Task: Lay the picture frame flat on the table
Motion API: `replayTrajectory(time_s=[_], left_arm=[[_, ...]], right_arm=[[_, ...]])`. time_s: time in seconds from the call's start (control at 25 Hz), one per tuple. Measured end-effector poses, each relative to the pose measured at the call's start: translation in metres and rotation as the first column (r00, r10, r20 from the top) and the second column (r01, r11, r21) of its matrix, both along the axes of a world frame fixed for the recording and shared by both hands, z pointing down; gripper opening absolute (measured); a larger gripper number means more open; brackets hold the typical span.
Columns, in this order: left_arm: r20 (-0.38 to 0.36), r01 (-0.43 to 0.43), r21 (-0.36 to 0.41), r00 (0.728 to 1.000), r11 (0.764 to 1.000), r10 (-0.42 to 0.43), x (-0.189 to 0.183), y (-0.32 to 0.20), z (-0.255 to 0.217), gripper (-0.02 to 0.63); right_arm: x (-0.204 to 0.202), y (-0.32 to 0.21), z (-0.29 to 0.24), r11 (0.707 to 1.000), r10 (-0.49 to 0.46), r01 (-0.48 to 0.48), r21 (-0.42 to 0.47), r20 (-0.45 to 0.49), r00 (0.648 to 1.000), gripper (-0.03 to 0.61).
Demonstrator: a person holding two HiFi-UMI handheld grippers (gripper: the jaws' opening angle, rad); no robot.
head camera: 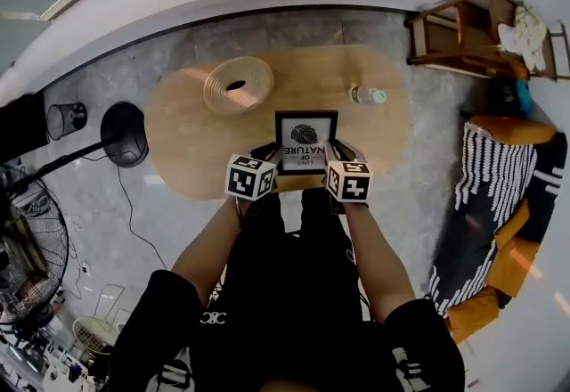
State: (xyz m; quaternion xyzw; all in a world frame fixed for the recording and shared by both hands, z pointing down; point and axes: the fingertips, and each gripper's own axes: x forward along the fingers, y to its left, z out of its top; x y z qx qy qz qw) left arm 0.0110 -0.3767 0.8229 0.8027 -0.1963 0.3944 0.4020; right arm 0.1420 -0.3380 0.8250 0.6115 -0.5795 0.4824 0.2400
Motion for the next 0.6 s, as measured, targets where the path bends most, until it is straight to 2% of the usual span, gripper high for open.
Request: replayTrajectory(time_s=[0.16,0.36,0.6], left_arm=[[0.046,0.042,-0.060,0.998,0.997,-0.039,-0.006,0.002,0.052,0.078],[0.095,0.064,-0.096,0.994,0.993,-0.055,-0.012,0.001,0.116,0.077],[0.146,0.071,-0.140,0.988,0.988,-0.050,-0.019,0.008,0.176,0.075]], right_arm=[[-0.005,-0.001,0.054,0.998,-0.018,0.019,-0.056,0.031,0.999,0.086],[-0.011,-0.001,0.128,0.991,0.002,0.009,-0.135,0.087,0.996,0.086],[-0.018,0.002,0.183,0.981,-0.017,0.033,-0.191,0.084,0.996,0.086]])
